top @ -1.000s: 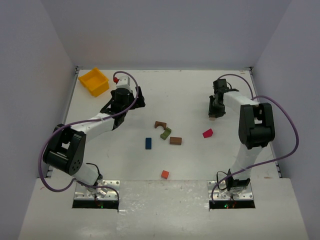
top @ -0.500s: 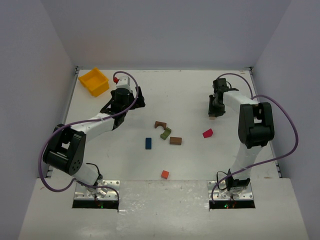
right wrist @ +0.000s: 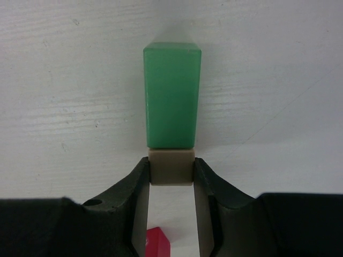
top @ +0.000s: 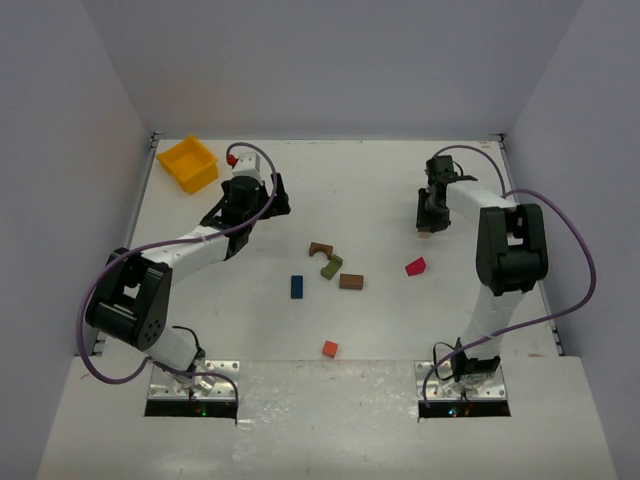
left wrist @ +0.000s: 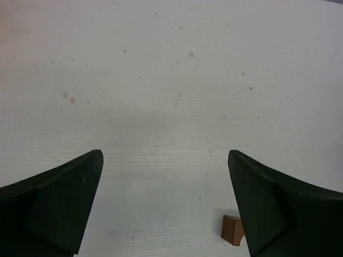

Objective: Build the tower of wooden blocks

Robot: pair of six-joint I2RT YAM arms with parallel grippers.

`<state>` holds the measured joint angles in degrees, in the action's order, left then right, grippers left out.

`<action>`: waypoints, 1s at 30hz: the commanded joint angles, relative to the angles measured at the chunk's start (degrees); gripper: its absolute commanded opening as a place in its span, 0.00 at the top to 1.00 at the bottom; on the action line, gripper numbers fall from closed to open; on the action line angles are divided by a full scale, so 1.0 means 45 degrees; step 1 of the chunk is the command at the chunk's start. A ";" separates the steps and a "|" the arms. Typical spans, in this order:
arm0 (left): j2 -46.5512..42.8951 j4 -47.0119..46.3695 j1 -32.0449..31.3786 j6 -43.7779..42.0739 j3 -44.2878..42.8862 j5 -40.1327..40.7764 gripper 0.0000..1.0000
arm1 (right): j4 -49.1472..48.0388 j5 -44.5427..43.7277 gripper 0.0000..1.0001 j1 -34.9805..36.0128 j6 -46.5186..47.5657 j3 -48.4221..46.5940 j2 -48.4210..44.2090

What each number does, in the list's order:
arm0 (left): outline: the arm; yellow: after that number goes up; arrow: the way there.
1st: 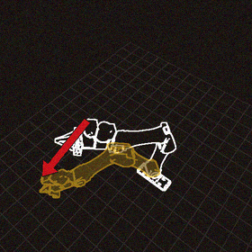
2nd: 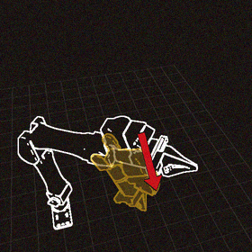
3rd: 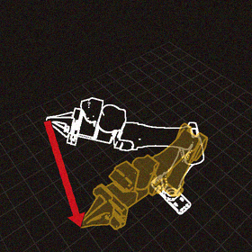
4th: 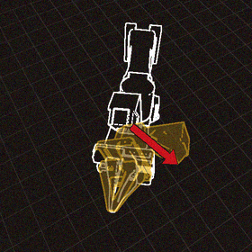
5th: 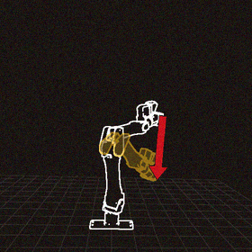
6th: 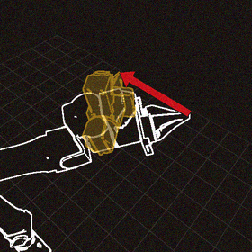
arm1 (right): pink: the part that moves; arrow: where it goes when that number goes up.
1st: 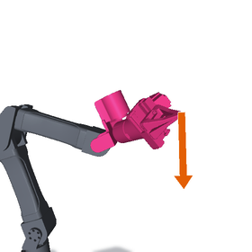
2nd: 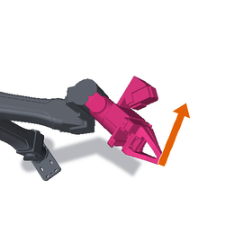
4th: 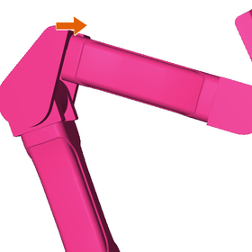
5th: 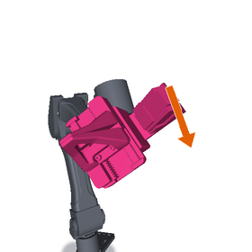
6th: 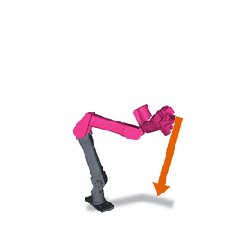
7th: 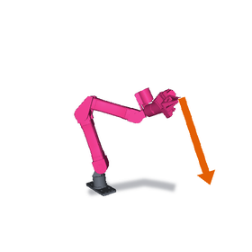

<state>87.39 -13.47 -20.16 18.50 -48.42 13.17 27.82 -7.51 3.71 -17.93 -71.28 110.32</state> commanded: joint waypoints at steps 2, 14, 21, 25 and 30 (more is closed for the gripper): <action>-0.0101 -0.0380 0.0160 -0.0010 -0.0435 0.0144 0.00 | -0.0205 -0.0311 0.65 -0.0164 0.0017 -0.0276 0.0390; -0.0007 -0.0318 0.0145 -0.0010 -0.0508 0.0121 0.00 | -0.0205 0.0068 0.42 -0.0179 -0.0002 -0.0331 0.0285; -0.0073 -0.0306 0.0145 0.0049 -0.0489 0.0027 0.00 | -0.0072 0.0301 0.17 -0.0179 0.0048 -0.0343 -0.0253; -0.0105 -0.0306 0.0145 0.0107 -0.0457 -0.0119 0.00 | -0.0029 0.0295 0.08 -0.0179 0.0182 -0.0189 -0.1150; -0.0206 -0.0283 0.0145 0.0237 -0.0435 -0.0501 0.00 | -0.0488 0.1124 0.01 0.0059 0.0349 0.0724 -0.3082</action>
<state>87.39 -13.41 -20.16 18.55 -48.45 12.51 28.33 -5.39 3.18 -17.46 -70.27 105.24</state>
